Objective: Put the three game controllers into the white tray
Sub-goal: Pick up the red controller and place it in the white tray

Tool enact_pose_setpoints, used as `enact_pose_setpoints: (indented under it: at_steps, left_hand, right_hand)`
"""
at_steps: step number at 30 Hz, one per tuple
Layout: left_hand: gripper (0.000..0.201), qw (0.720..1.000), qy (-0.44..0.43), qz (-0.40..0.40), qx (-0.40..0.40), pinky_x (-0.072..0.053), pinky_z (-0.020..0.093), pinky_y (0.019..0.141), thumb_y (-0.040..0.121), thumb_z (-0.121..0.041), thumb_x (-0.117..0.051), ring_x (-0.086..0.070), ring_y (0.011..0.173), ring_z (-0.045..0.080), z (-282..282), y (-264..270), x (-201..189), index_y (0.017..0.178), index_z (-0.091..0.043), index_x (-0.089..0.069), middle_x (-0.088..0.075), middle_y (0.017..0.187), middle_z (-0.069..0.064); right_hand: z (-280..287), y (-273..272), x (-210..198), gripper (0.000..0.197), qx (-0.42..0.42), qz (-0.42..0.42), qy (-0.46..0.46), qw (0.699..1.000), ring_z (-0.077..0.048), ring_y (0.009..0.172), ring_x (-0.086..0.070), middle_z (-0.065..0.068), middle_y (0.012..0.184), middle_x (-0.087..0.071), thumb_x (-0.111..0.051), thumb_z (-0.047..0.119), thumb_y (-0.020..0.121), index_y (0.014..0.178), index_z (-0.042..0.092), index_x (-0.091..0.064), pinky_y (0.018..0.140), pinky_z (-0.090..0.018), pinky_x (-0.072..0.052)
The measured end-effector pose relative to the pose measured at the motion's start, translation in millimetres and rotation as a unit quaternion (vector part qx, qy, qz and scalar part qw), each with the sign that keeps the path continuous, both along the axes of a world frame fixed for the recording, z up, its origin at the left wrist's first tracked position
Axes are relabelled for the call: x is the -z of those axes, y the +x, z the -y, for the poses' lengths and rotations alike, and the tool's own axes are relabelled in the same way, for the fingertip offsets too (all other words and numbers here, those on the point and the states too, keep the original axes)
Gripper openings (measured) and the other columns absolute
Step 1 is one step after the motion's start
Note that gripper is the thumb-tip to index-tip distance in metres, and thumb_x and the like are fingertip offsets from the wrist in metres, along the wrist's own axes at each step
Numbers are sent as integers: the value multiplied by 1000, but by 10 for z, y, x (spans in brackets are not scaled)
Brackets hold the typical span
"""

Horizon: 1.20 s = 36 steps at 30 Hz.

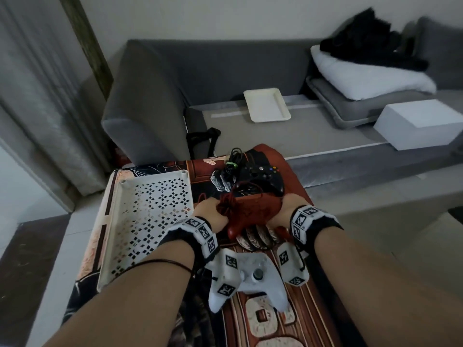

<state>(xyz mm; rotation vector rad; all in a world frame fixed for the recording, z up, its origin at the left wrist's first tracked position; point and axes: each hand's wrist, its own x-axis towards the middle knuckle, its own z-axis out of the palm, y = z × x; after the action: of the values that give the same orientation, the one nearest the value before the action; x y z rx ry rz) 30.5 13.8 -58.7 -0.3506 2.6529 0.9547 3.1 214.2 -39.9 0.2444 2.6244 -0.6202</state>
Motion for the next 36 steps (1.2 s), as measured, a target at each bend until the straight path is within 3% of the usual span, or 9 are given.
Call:
enact_pose_setpoints:
  at_steps: [2, 4, 8, 13, 15, 18, 22, 28, 36]
  left_hand:
    - [39, 999, 8, -46, -5, -46, 26, 77, 82, -19, -62, -63, 107, 29, -1, 154, -151, 120, -8, -64, -68, 116, 13]
    - [37, 995, 10, -93, -16, -49, 31, 85, 83, -16, -62, -63, 110, 30, 19, 346, -311, 119, -5, -63, -67, 119, 14]
    - [46, 990, 9, -136, -38, -46, 33, 100, 84, -15, -63, -58, 120, 30, 234, 677, -530, 129, -5, -58, -63, 129, 13]
    - [29, 983, -5, -176, -60, -53, 41, 91, 85, -9, -58, -66, 103, 33, 699, 855, -687, 111, -1, -68, -72, 109, 17]
    - [27, 982, -3, -174, -78, -53, 40, 90, 85, -9, -58, -66, 103, 34, 882, 843, -668, 109, 0, -69, -72, 107, 17]
    - [25, 979, -7, -170, -110, -52, 34, 89, 85, -12, -60, -66, 102, 30, 1243, 711, -569, 107, -6, -69, -73, 106, 12]
    - [45, 973, 4, -164, -164, -44, 25, 92, 86, -19, -64, -62, 114, 24, 1715, 411, -336, 130, -15, -57, -67, 124, 7]
    - [61, 969, 13, -137, -203, -42, 30, 104, 86, -21, -66, -56, 124, 26, 2084, 31, 40, 142, -12, -45, -59, 136, 8]
    - [68, 972, -8, -124, -201, -40, 37, 111, 87, -30, -64, -48, 131, 27, 2253, -197, 375, 147, -19, -37, -49, 144, 8]
  right_hand:
    - [45, 183, -178, 29, -15, -57, 8, 998, -26, 84, -68, -11, 94, -70, -78, 33, 65, 84, 14, -68, 67, -25, -45]
    - [111, 382, -358, 26, -26, -97, 14, 995, -21, 65, -63, -8, 82, -73, -75, 36, 66, 66, 13, -63, 62, -24, -47]
    - [316, 695, -632, 35, -41, -117, -7, 992, -25, 74, -68, -6, 78, -69, -77, 38, 56, 75, 12, -65, 62, -27, -50]
    - [831, 767, -746, 31, -84, -122, -18, 989, -28, 83, -71, -7, 86, -70, -76, 39, 62, 74, 13, -64, 76, -33, -59]
    - [1045, 727, -751, 33, -88, -105, -15, 991, -29, 94, -69, -10, 95, -71, -74, 39, 71, 86, 10, -68, 85, -34, -57]
    - [1450, 512, -659, 31, -103, -106, -47, 988, -29, 94, -69, -11, 100, -73, -69, 33, 75, 96, 10, -71, 86, -36, -57]
    - [1983, 12, -408, 33, -124, -100, -63, 985, -23, 80, -70, -6, 95, -75, -69, 42, 65, 89, 19, -69, 73, -28, -58]
    - [2409, -585, 5, 58, -120, -35, -80, 989, -30, 96, -72, -16, 104, -73, -83, 31, 54, 104, 3, -70, 85, -40, -60]
    - [2526, -863, 313, 58, -125, -62, -36, 989, -27, 96, -69, -9, 102, -72, -84, 41, 59, 104, 8, -69, 88, -34, -57]
